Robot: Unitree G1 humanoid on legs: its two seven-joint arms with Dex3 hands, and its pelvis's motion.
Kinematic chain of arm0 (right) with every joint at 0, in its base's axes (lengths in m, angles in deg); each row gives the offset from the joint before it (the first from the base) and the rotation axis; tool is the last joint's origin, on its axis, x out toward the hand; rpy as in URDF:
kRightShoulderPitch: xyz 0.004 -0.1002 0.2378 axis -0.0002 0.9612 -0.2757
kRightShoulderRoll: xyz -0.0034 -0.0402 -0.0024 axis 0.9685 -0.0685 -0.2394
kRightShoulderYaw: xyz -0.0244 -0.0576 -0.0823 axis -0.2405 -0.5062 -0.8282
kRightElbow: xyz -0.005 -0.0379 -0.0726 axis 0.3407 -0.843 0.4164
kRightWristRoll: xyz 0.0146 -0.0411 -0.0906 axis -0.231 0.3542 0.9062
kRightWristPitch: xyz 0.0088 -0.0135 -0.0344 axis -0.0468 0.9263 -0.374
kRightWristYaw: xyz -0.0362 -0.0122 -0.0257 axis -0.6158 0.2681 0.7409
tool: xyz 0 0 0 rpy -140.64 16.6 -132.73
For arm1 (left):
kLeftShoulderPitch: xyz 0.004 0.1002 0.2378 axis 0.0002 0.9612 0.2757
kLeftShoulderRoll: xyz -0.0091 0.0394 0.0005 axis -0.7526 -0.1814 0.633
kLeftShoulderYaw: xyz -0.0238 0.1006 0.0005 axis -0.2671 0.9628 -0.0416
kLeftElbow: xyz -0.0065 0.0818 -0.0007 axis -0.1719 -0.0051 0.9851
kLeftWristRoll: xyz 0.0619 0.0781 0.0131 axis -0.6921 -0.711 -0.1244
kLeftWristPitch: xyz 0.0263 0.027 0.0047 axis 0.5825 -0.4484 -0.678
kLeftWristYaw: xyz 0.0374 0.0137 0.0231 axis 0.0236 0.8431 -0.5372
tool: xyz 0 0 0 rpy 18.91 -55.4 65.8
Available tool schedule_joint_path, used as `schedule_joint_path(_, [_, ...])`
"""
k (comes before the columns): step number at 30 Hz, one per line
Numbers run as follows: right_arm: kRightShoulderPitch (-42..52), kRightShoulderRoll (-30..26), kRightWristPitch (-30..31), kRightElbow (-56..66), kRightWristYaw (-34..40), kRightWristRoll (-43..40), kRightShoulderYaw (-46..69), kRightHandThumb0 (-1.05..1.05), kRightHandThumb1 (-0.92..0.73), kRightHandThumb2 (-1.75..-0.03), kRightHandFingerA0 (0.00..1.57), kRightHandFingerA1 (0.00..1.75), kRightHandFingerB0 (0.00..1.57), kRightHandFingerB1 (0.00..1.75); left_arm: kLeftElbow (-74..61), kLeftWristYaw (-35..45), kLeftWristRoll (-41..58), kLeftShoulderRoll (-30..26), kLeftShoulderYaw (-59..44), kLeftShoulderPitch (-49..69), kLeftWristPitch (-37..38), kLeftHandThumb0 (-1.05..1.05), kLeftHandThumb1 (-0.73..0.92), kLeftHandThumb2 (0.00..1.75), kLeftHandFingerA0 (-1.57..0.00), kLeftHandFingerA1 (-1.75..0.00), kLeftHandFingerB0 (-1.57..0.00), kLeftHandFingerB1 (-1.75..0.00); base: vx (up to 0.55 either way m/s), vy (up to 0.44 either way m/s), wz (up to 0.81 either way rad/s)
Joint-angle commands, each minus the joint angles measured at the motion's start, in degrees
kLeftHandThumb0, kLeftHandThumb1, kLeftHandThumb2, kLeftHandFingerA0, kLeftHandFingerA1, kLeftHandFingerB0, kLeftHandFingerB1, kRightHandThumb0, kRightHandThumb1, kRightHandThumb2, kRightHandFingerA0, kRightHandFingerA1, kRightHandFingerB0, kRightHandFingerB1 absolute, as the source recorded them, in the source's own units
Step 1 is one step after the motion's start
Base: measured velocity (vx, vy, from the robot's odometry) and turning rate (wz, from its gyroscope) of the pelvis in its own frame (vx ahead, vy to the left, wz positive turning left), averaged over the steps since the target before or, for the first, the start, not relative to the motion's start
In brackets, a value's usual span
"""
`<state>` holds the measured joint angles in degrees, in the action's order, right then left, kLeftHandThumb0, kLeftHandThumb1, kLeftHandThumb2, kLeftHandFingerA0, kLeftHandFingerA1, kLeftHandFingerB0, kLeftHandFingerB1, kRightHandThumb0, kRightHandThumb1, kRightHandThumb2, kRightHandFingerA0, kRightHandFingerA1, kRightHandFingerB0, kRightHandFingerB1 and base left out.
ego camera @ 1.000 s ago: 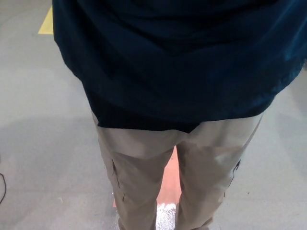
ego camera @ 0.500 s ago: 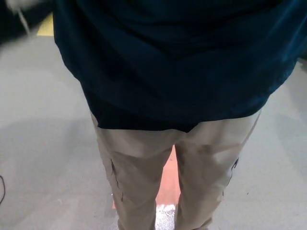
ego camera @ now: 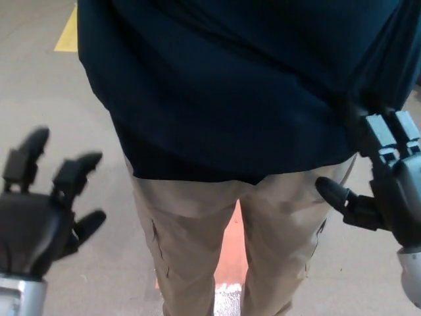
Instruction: A person hands a coat to the robot and the robot grabs it with both hands and holds it while the person wears the coat.
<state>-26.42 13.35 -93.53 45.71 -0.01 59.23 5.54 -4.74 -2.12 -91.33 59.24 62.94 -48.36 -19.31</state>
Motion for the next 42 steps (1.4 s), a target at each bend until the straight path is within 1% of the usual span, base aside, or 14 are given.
schedule_joint_path(1, [1.38, -0.03, 18.98, -9.94, -16.13, 5.03, -5.19, -0.48, -0.59, -0.72, 0.24, 0.39, 0.16, 0.35, 11.65, 2.78, -1.33, 1.09, 5.46, -4.99, 0.7, -0.49, 0.51, 0.85, -0.46, -0.53, -0.34, -0.47, 0.0, 0.0, 0.0])
schedule_joint_path(3, [-0.08, -0.09, 22.14, -11.21, -20.27, 4.86, -6.07, -0.5, -0.63, -0.73, 0.27, 0.39, 0.21, 0.37, 14.17, 6.43, -1.23, 1.5, 6.98, -6.51, -0.49, -0.48, 0.54, 0.87, -0.46, -0.53, -0.35, -0.47, 0.0, 0.0, 0.0])
schedule_joint_path(4, [-1.03, -0.33, 24.01, -11.9, -23.2, 5.06, -6.75, -0.44, -0.71, -0.62, 0.31, 0.34, 0.23, 0.3, 15.23, 9.22, -1.56, 1.86, 8.01, -7.32, -2.11, -0.47, 0.54, 0.87, -0.5, -0.54, -0.38, -0.48, 0.0, 0.0, 0.0])
schedule_joint_path(5, [-1.72, -0.46, 24.58, -12.48, -24.24, 5.02, -7.09, -0.44, -0.71, -0.62, 0.31, 0.34, 0.23, 0.3, 16.14, 9.56, -1.68, 2.05, 8.49, -7.98, -2.48, -0.47, 0.54, 0.87, -0.5, -0.54, -0.38, -0.48, 0.0, 0.0, 0.0])
schedule_joint_path(6, [-2.12, -0.5, 24.9, -12.98, -24.83, 4.89, -7.36, -0.44, -0.71, -0.62, 0.3, 0.34, 0.23, 0.3, 16.85, 9.77, -1.62, 2.12, 8.85, -8.37, -2.49, -0.45, 0.66, 0.6, -0.55, -0.38, -0.49, -0.36, 0.0, 0.0, 0.0])
schedule_joint_path(7, [-2.53, -0.52, 25.2, -13.57, -25.4, 4.67, -7.69, -0.44, -0.71, -0.62, 0.3, 0.34, 0.23, 0.3, 17.69, 9.96, -1.49, 2.17, 9.26, -8.78, -2.39, -0.45, 0.66, 0.6, -0.55, -0.38, -0.49, -0.36, 0.0, 0.0, 0.0])
schedule_joint_path(8, [-3.6, -0.37, 25.61, -14.85, -26.19, 4.23, -7.81, -0.44, -0.71, -0.61, 0.29, 0.34, 0.24, 0.3, 18.75, 11.07, -1.6, 2.32, 9.71, -9.76, -2.92, -0.48, 0.56, 0.89, -0.48, -0.53, -0.39, -0.49, 0.0, 0.0, 0.0])
schedule_joint_path(11, [-6.56, -0.52, 26.89, -18.05, -29.19, 3.69, -8.78, -0.45, -0.73, -0.62, 0.27, 0.33, 0.28, 0.31, 21.44, 14.1, -1.69, 2.58, 11.0, -12.38, -4.04, -0.52, 0.59, 0.91, -0.43, -0.52, -0.38, -0.48, 0.0, 0.0, 0.0])
schedule_joint_path(20, [-11.55, -0.39, 28.42, -22.02, -29.88, 4.09, -10.95, -0.48, -0.76, -0.63, 0.29, 0.32, 0.34, 0.33, 25.23, 15.48, -0.28, 2.0, 11.87, -16.32, -3.69, -0.54, 0.63, 0.94, -0.41, -0.51, -0.4, -0.49, 0.0, 0.0, 0.0])
schedule_joint_path(25, [-11.44, -1.28, 27.12, -22.25, -29.76, 3.24, -11.73, -0.44, -0.76, -0.63, 0.3, 0.31, 0.36, 0.33, 25.85, 16.16, 0.46, 2.32, 12.03, -16.38, -4.29, -0.54, 0.64, 0.94, -0.34, -0.48, -0.42, -0.5, 0.0, 0.0, 0.0])
schedule_joint_path(27, [-11.24, -1.55, 26.41, -21.95, -30.26, 2.16, -11.63, -0.42, -0.76, -0.63, 0.3, 0.31, 0.36, 0.33, 25.8, 16.71, 0.86, 2.25, 11.91, -16.42, -4.28, -0.52, 0.63, 0.94, -0.28, -0.46, -0.43, -0.51, 0.0, 0.0, 0.0])
schedule_joint_path(32, [-9.24, -2.17, 25.26, -21.05, -30.75, 1.11, -12.42, -0.42, -0.77, -0.63, 0.3, 0.31, 0.35, 0.32, 25.19, 16.86, 0.87, 2.42, 12.38, -14.39, -4.5, -0.52, 0.63, 0.94, -0.26, -0.46, -0.4, -0.5, 0.0, 0.0, 0.0])
schedule_joint_path(41, [-9.22, -2.1, 26.37, -20.56, -31.57, 0.22, -12.93, -0.42, -0.77, -0.64, 0.31, 0.31, 0.34, 0.32, 25.5, 17.01, 1.25, 2.43, 12.66, -14.34, -4.57, -0.52, 0.64, 0.96, -0.26, -0.46, -0.37, -0.49, 0.0, 0.0, 0.0])
schedule_joint_path(42, [-10.27, -1.88, 26.16, -21.68, -31.27, 0.34, -13.06, -0.43, -0.79, -0.67, 0.32, 0.32, 0.32, 0.32, 25.59, 17.27, 1.5, 2.38, 12.46, -14.63, -4.67, -0.5, 0.79, 0.64, -0.37, -0.34, -0.44, -0.34, 0.0, 0.0, 0.0])
